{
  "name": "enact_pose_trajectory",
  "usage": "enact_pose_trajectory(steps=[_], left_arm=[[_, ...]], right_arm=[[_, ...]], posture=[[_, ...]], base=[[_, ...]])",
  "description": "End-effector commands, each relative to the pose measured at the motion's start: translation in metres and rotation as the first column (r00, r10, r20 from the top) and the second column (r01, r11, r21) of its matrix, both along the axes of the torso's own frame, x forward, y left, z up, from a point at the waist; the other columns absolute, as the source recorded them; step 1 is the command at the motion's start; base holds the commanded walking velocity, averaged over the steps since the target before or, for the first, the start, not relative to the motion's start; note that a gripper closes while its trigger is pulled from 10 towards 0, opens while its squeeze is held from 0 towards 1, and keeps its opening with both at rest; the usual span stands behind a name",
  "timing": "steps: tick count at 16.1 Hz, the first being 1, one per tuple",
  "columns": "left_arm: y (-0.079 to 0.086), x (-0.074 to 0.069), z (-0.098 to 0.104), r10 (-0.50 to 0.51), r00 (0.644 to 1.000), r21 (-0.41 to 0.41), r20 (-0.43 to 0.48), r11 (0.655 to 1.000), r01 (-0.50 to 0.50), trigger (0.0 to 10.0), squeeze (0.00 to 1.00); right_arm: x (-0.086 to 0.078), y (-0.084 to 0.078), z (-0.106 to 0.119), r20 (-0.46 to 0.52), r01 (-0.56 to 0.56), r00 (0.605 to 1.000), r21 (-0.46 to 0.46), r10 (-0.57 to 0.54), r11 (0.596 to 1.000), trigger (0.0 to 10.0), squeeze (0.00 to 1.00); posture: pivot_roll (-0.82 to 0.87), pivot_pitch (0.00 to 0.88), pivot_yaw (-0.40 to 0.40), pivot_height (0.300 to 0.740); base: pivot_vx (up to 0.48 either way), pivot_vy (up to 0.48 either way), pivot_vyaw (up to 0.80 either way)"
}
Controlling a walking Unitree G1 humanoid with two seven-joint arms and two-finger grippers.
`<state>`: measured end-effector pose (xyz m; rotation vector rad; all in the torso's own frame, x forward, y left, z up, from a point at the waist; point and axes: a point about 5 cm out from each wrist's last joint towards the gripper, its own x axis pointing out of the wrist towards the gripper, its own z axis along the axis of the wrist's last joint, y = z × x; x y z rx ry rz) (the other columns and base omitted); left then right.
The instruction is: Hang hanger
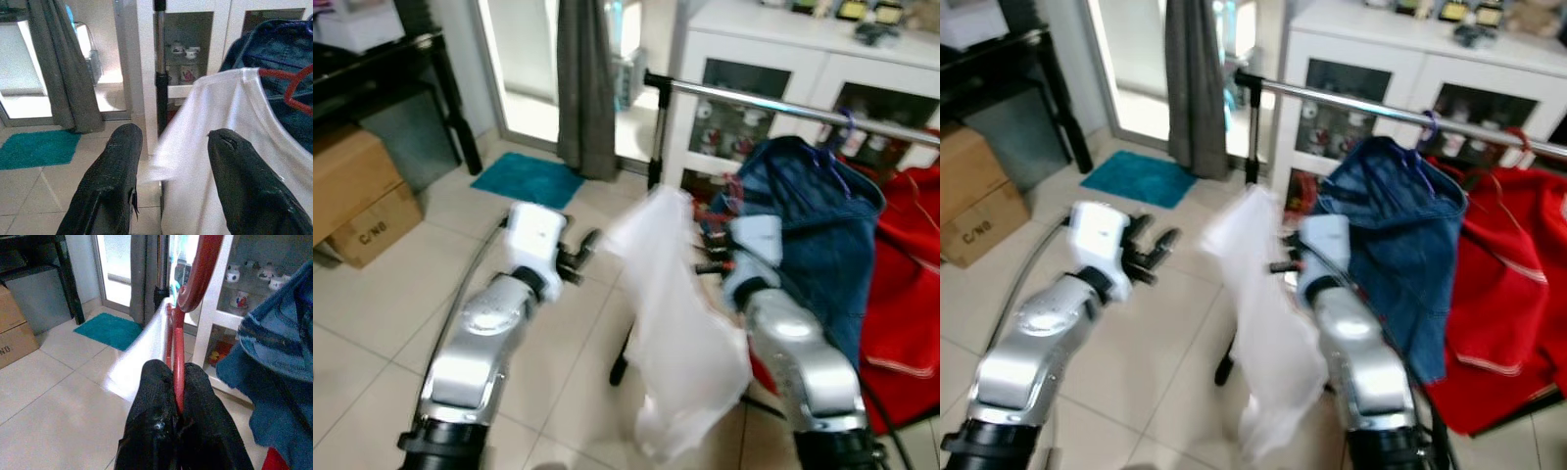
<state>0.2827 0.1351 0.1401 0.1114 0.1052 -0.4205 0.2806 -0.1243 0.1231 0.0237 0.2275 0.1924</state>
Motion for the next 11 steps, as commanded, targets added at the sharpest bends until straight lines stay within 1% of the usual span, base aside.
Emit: enact_pose_trajectory(steps=[1, 6, 11], left_arm=[[0.0096, 0.0019, 0.0046, 0.027, 0.999, 0.014, 0.020, 1.000, -0.027, 10.0, 0.00], [0.0093, 0.0010, 0.0037, 0.027, 0.999, 0.017, 0.018, 0.999, -0.027, 10.0, 0.00], [0.0111, 0.0003, 0.0032, 0.026, 1.000, 0.026, 0.016, 0.999, -0.026, 10.0, 0.00]], right_arm=[[0.0034, 0.0097, 0.0136, 0.059, -0.036, 0.998, 0.012, 0.035, 0.999, 10.0, 0.00], [0.0063, 0.0111, 0.0168, 0.073, -0.051, 0.996, -0.010, 0.052, 0.999, 10.0, 0.00], [0.0085, 0.0164, 0.0189, 0.087, -0.085, 0.993, -0.013, 0.085, 0.996, 10.0, 0.00]], posture=[[0.05, 0.000, -0.038, 0.723], [0.05, 0.000, -0.043, 0.723], [0.06, 0.000, -0.049, 0.723]], base=[[0.368, 0.000, 0.00], [0.373, 0.000, -0.80], [0.383, 0.000, 0.00]])
